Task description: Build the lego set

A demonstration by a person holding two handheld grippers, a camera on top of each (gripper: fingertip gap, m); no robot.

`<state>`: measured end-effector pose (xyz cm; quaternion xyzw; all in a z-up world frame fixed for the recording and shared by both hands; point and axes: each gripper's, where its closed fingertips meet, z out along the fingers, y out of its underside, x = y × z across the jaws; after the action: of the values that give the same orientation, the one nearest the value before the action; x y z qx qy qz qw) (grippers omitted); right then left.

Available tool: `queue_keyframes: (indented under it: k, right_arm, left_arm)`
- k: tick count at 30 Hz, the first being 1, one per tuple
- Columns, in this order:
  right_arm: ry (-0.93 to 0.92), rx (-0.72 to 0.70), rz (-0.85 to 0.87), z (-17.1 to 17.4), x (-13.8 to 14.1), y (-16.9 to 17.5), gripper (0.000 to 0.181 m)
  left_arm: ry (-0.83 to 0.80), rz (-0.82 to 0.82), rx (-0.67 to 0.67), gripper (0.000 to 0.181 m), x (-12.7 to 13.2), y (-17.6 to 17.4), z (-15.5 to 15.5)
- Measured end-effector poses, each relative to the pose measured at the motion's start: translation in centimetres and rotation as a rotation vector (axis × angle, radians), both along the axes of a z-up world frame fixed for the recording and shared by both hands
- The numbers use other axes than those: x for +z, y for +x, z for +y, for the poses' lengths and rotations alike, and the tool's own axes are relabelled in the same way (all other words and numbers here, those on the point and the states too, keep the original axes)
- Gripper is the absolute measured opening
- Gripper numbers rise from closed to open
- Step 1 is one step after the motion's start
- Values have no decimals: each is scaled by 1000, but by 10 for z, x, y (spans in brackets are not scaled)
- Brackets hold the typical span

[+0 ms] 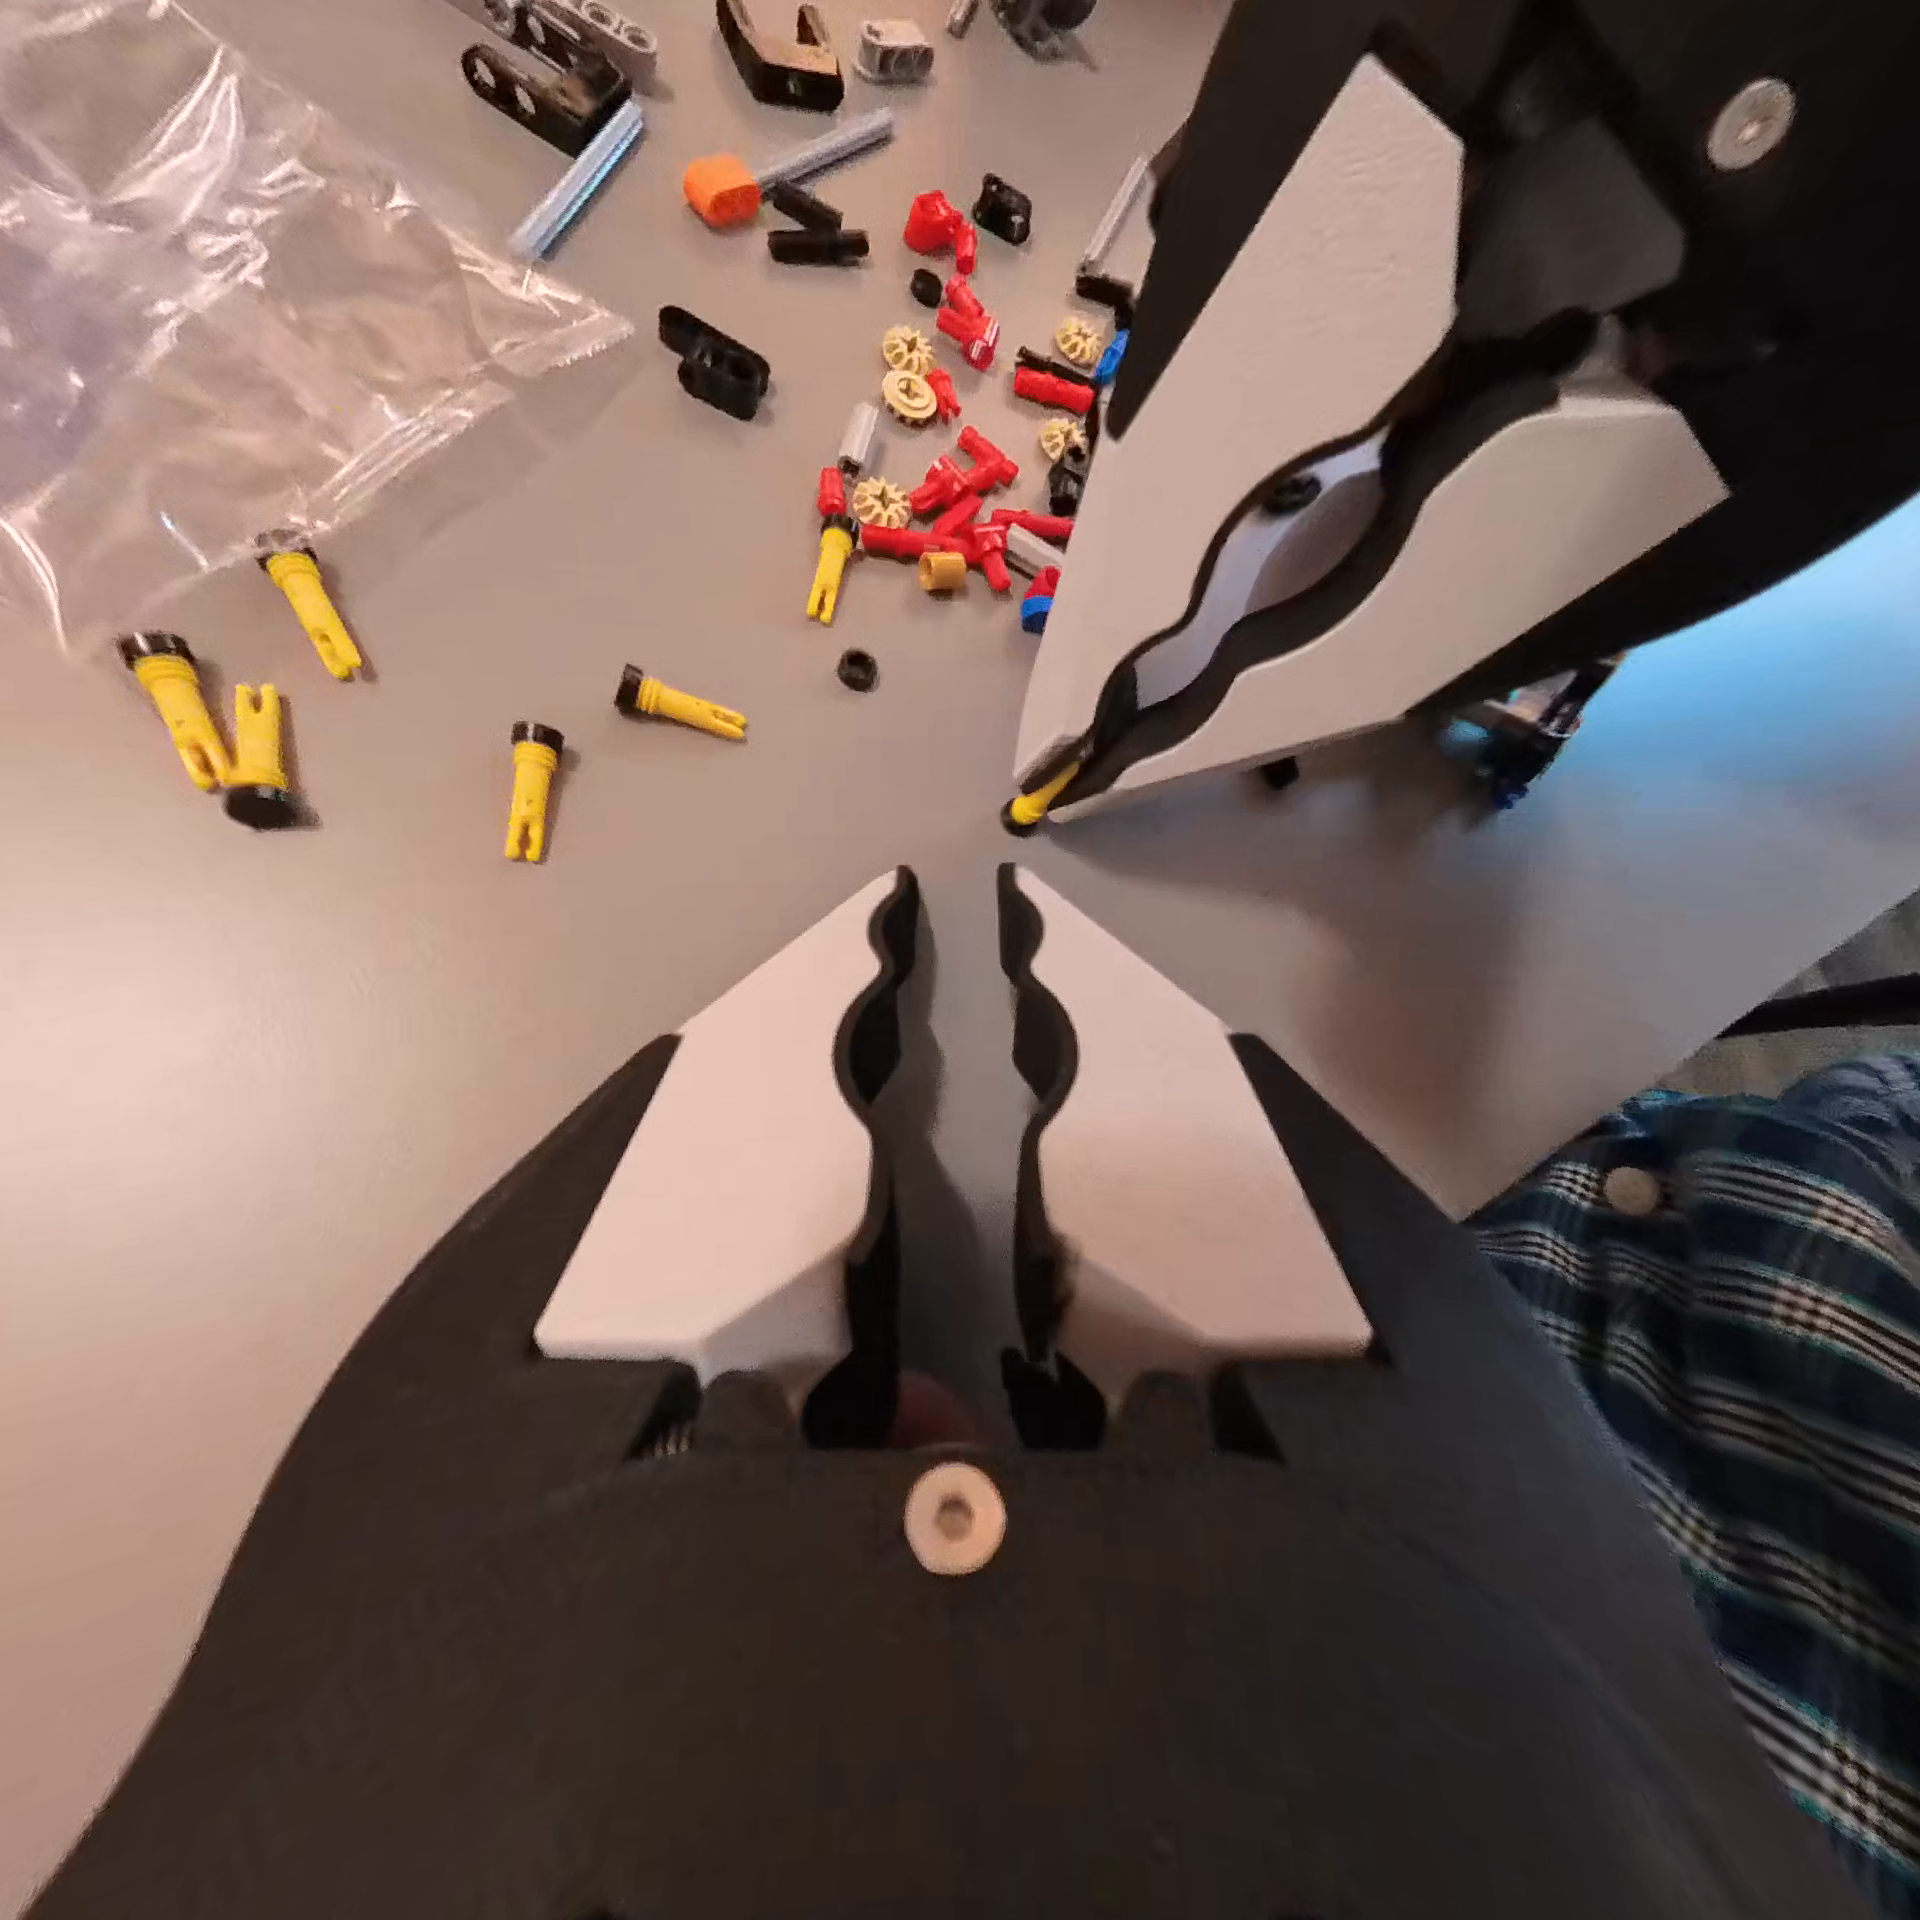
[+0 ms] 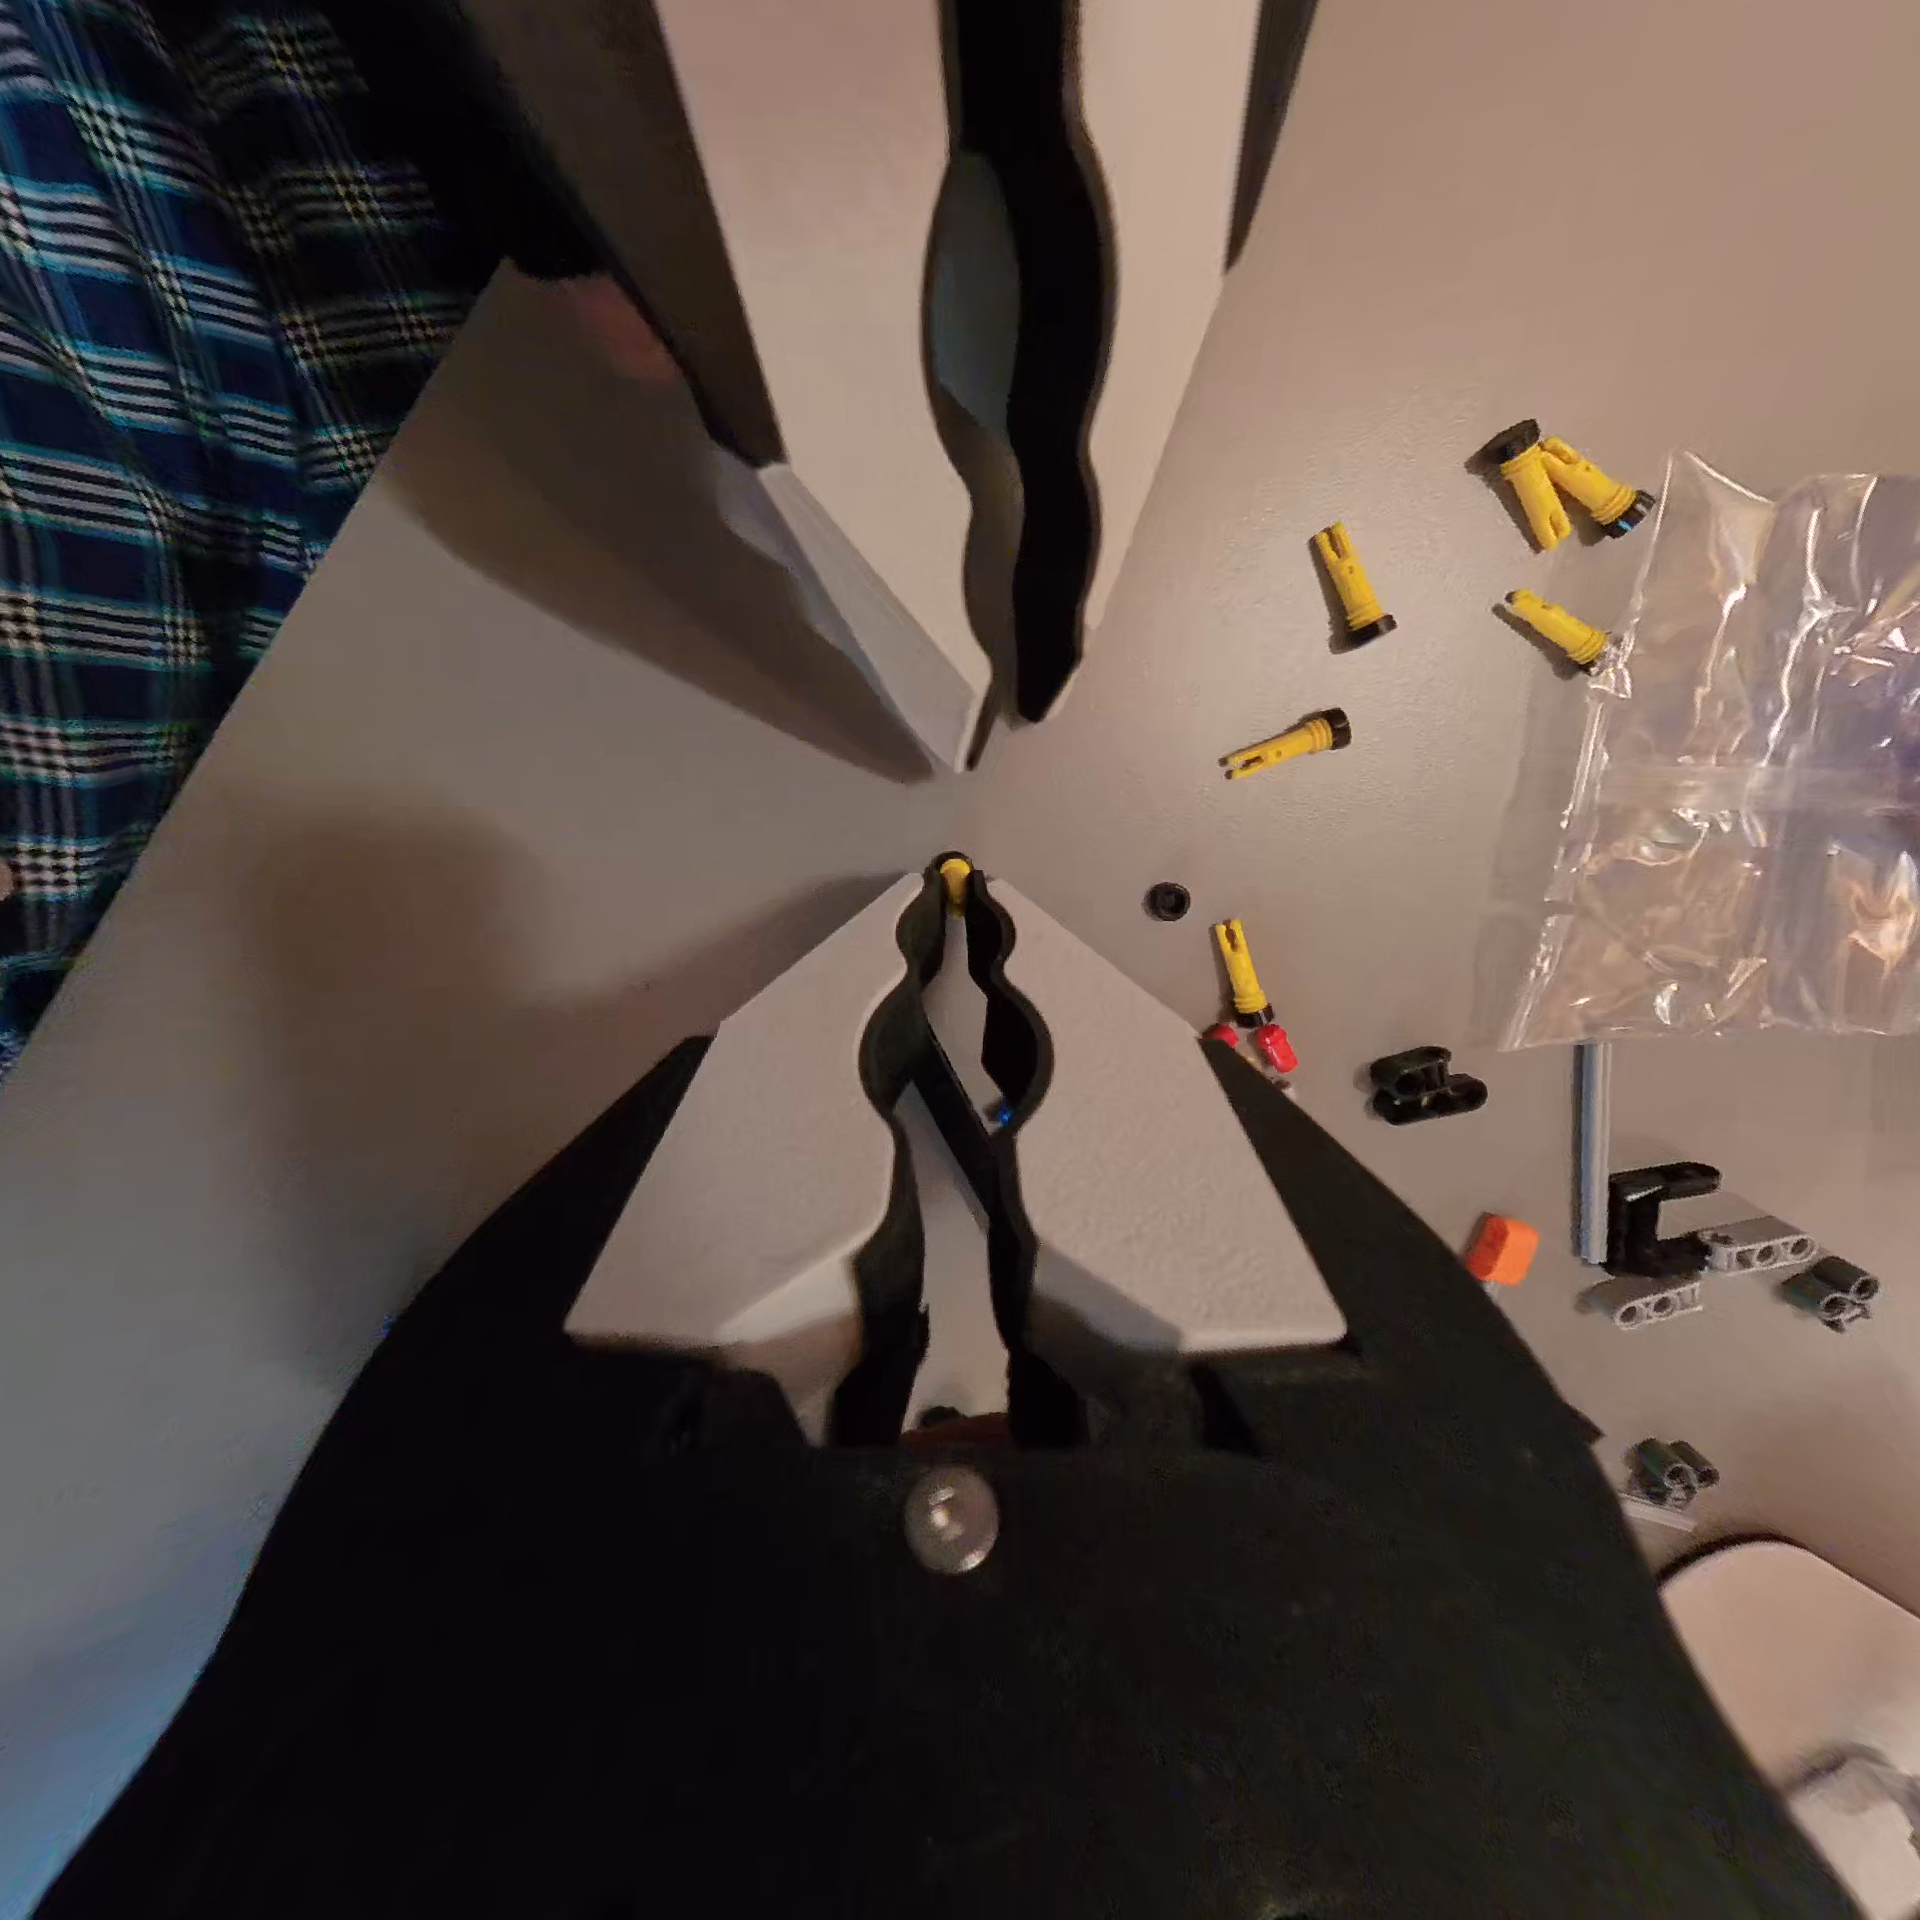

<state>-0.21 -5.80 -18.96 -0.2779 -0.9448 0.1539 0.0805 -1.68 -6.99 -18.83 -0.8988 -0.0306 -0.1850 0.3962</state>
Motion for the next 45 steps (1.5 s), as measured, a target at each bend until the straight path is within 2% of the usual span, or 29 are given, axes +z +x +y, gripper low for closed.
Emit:
queue_keyframes:
  k: [1,4,8,18,30,39,45]
  right_arm:
    - [13,9,2,0,0,0,2]
    - [58,42,5,0,0,0,2]
    - [112,90,7,0,0,0,1]
    - [208,175,-2,-4,-1,-4,2]
    - [101,154,-92,-4,-2,-4,2]
    - [45,113,-64,-5,-2,-5,2]
    - [27,91,-16,-7,-2,-8,2]
  left_arm:
    - [4,25,8,13,1,-3,1]
    - [-12,117,16,14,-3,-13,1]
    - [-10,77,-18,17,-2,-4,6]
    - [-14,60,-49,12,-4,-6,10]
    - [-13,36,-66,13,-3,-4,9]
    - [-10,39,-66,14,-3,-4,9]
    - [19,33,-55,21,2,-6,8]
